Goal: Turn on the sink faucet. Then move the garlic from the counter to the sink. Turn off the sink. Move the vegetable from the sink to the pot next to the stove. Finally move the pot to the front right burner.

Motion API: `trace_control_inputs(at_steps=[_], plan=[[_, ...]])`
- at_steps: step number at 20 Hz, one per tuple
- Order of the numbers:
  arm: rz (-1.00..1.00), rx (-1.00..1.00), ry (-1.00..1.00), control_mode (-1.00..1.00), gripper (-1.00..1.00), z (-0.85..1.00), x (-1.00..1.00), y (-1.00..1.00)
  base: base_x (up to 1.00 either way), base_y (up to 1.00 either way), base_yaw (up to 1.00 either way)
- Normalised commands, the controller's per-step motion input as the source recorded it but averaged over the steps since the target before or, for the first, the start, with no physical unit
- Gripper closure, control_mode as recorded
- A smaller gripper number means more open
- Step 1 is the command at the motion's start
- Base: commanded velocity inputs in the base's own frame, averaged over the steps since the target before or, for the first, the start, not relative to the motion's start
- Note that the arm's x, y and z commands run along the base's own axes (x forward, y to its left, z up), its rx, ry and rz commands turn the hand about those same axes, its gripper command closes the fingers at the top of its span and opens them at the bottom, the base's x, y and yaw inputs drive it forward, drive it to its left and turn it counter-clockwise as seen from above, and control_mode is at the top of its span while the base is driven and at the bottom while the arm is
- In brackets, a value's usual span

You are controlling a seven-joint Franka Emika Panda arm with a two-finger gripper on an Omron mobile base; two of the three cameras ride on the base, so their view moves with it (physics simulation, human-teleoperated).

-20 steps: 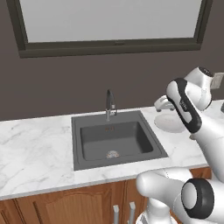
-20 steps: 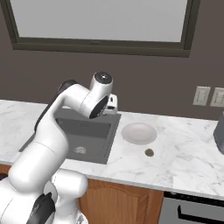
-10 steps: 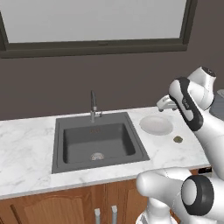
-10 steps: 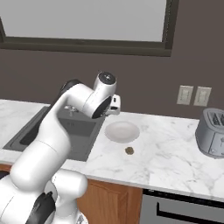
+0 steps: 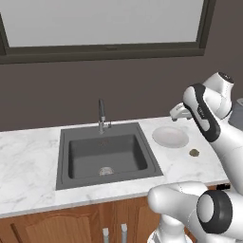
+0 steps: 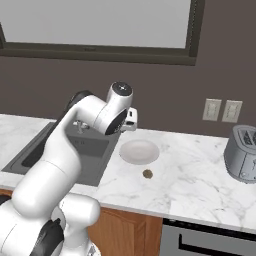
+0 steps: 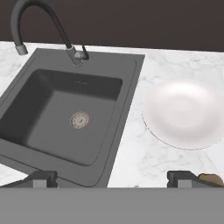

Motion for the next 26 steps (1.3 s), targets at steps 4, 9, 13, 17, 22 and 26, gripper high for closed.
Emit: trace_control_inputs(at_steps=[4, 9, 13, 17, 22, 26], plan=[[0.00, 0.00, 0.00, 1.00, -1.00, 0.00, 0.00, 0.00, 0.46, 0.00, 0.00], [0.03, 0.00, 0.00, -1.00, -1.00, -0.14, 0.02, -0.01, 0.05, 0.00, 0.00], [0.10, 0.00, -0.04, -1.00, -1.00, -0.38, 0.01, 0.42, 0.00, 0.00, 0.00], [0.16, 0.00, -0.10, -1.00, -1.00, -0.33, 0.15, 0.71, 0.00, 0.00, 0.00], [0.23, 0.00, -0.15, -1.00, -1.00, -0.17, 0.24, 0.72, 0.00, 0.00, 0.00], [0.28, 0.02, -0.25, -1.00, -1.00, -0.03, 0.45, 0.45, 0.00, 0.00, 0.00]])
